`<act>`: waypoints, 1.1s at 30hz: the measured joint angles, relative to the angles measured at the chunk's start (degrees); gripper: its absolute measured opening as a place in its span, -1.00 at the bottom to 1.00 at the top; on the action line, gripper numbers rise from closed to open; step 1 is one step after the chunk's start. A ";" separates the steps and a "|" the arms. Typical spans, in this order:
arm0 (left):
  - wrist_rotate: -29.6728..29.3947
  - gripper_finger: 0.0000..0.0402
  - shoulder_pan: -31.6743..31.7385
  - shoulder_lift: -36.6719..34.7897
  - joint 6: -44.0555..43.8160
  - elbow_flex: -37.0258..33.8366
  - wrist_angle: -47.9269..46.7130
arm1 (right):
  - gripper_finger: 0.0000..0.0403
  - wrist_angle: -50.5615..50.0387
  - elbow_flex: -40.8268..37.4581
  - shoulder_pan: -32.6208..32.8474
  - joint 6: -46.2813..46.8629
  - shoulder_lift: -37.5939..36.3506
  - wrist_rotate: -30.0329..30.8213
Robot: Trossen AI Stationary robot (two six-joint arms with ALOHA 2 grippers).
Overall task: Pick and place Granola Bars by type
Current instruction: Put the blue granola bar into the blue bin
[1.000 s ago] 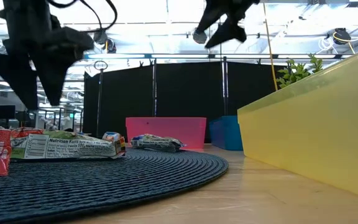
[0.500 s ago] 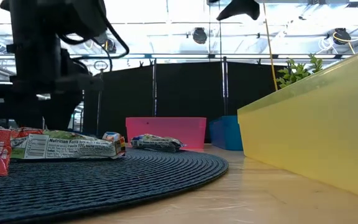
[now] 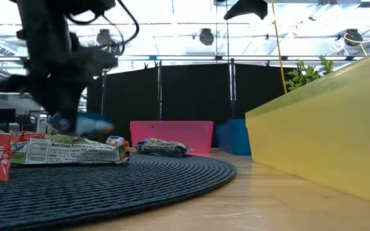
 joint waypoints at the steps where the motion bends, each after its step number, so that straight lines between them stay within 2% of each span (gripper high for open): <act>1: -1.41 -0.83 -0.06 -1.51 1.00 0.44 -0.10 | 0.18 1.48 -0.39 0.09 0.22 -0.16 0.23; 6: -13.64 -0.83 -1.54 -10.28 13.06 4.74 2.01 | 0.18 14.32 -5.56 0.06 4.18 -0.96 2.82; 9: -20.36 -0.83 -2.48 -14.48 25.07 7.70 7.50 | 0.18 25.00 -9.63 0.07 1.87 -0.92 -0.40; 11: -22.31 -0.84 -2.42 -16.43 34.11 9.70 10.66 | 0.18 33.20 -12.21 0.13 0.96 -0.92 -2.13; 19: -24.00 -0.84 -1.88 -18.04 53.73 17.22 13.94 | 0.19 52.80 -16.88 2.27 -3.53 -1.01 -3.25; 27: -22.63 -0.84 0.88 -17.84 60.48 17.80 21.63 | 0.42 53.99 -17.16 3.78 -2.59 0.93 -1.54; 33: -16.74 -0.84 3.33 -15.20 62.46 17.76 26.00 | 0.42 54.48 -17.14 3.93 -1.92 0.96 0.22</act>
